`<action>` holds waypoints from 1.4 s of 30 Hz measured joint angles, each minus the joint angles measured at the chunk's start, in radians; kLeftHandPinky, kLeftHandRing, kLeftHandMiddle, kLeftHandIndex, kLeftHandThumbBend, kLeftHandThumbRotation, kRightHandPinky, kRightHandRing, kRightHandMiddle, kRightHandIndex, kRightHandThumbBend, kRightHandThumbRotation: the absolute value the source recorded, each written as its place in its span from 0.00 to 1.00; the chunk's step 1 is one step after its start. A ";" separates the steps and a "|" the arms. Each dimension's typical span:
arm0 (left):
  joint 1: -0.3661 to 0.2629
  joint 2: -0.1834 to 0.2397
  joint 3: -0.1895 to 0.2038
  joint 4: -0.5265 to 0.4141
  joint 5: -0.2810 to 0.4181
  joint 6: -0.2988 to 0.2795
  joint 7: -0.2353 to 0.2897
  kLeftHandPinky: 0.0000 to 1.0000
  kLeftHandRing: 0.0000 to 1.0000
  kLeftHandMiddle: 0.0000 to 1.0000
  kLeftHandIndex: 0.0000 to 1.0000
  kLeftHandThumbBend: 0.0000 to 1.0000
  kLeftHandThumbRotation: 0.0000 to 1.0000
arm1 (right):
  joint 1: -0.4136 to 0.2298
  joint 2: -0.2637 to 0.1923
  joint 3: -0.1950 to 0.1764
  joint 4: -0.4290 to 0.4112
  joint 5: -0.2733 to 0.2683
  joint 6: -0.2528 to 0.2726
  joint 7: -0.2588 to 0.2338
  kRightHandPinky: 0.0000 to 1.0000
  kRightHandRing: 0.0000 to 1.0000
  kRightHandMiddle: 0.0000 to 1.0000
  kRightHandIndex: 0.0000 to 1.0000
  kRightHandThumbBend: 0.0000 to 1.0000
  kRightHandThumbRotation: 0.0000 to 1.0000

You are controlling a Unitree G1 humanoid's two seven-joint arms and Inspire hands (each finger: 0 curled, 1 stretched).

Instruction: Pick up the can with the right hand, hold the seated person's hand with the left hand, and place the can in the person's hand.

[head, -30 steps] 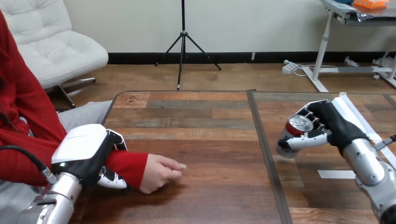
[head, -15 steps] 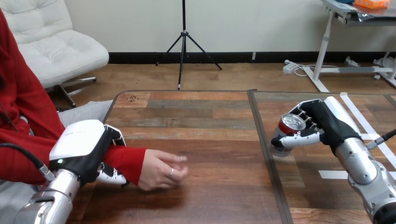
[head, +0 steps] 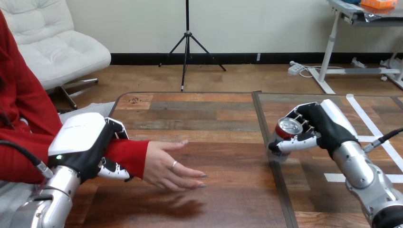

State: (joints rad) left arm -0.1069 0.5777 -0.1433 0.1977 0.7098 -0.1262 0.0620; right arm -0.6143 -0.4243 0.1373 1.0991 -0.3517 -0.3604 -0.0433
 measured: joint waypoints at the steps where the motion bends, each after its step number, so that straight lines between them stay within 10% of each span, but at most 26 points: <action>1: 0.000 0.000 0.002 -0.002 -0.001 0.000 0.000 0.31 0.37 0.41 0.41 0.82 0.00 | -0.001 0.002 0.002 0.000 -0.002 0.001 0.000 0.38 0.42 0.45 0.46 0.85 0.00; 42: 0.001 0.000 0.029 -0.050 -0.032 -0.028 0.003 0.29 0.35 0.39 0.40 0.83 0.00 | -0.005 0.112 0.028 0.000 -0.023 0.033 0.000 0.38 0.41 0.44 0.45 0.83 0.00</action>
State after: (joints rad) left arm -0.1062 0.5774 -0.1147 0.1481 0.6773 -0.1538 0.0654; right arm -0.6190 -0.3126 0.1651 1.0994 -0.3748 -0.3275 -0.0432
